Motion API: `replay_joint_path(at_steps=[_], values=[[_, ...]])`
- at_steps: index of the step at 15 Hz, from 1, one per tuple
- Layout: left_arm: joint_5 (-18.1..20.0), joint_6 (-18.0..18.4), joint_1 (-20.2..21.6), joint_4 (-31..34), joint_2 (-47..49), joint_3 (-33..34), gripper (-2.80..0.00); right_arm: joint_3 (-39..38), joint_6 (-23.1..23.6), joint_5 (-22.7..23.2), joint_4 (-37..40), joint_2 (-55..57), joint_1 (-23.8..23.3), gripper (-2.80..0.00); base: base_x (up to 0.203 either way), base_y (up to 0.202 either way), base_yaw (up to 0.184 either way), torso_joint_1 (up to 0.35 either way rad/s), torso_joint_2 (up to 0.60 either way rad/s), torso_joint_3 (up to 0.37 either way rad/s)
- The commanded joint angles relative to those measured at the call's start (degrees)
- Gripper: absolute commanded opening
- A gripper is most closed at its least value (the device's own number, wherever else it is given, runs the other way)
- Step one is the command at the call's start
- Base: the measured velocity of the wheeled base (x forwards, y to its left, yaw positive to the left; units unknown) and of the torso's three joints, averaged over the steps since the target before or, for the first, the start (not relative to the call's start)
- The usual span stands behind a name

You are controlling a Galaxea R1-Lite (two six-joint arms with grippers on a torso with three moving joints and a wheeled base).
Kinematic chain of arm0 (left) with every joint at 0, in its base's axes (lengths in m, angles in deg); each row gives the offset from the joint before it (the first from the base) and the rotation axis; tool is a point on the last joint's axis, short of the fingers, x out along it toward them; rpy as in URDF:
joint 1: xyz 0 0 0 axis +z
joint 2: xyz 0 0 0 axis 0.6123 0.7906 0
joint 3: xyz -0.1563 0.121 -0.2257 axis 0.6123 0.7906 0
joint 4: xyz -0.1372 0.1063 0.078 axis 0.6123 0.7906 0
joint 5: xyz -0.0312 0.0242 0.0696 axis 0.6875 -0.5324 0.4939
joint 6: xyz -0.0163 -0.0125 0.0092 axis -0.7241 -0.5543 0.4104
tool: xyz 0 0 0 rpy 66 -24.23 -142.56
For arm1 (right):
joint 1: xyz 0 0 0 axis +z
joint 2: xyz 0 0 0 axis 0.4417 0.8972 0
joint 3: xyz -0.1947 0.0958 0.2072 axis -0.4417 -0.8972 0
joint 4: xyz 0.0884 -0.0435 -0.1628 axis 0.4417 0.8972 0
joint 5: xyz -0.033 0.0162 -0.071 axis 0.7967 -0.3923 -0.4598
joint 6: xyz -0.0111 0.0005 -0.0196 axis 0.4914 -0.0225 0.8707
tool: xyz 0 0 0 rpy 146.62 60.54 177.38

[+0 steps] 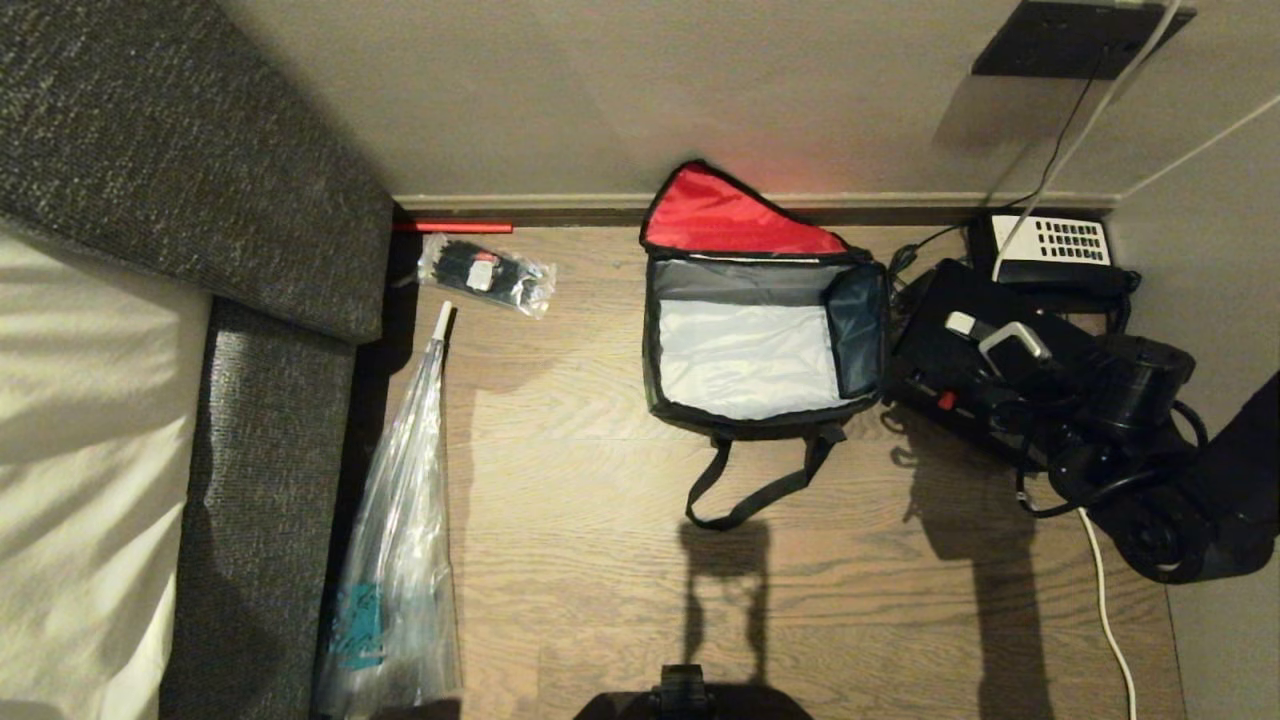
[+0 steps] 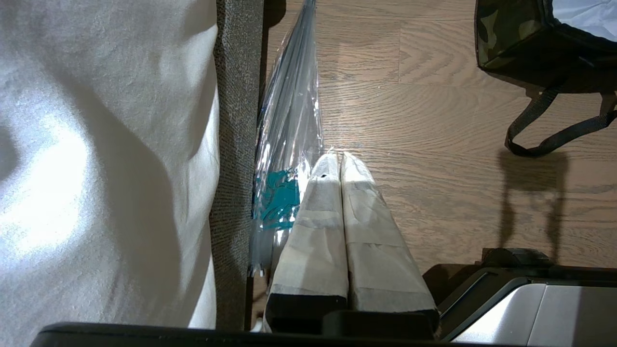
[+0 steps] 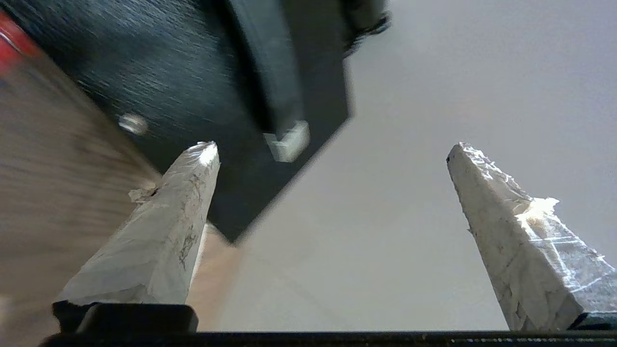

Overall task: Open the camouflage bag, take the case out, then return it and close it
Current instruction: Grip the handle again

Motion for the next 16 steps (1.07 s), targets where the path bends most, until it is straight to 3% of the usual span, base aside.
replay_joint_path(at_steps=[1,7,12,16], values=[[-0.01,0.02,0.01,0.01,0.07,0.09,-2.8,1.36,-4.04,0.08,-0.12,3.01,0.18,0.0,0.0,0.0,0.0,0.0,0.0,0.0],[-0.01,0.02,0.01,0.01,0.07,0.1,-2.8,5.82,-4.31,1.9,-1.87,7.53,0.0,0.0,0.0,0.0,0.0,0.0,0.0,0.0],[-0.01,0.02,0.01,-0.02,0.07,0.09,-2.8,8.99,2.21,7.52,-6.28,8.59,-1.28,0.0,0.0,0.0,0.0,0.0,0.0,0.0],[-0.01,0.02,0.01,0.01,0.07,0.13,-2.8,10.79,6.67,7.96,-6.89,9.46,-3.37,0.0,0.0,0.0,0.0,0.0,0.0,0.0]])
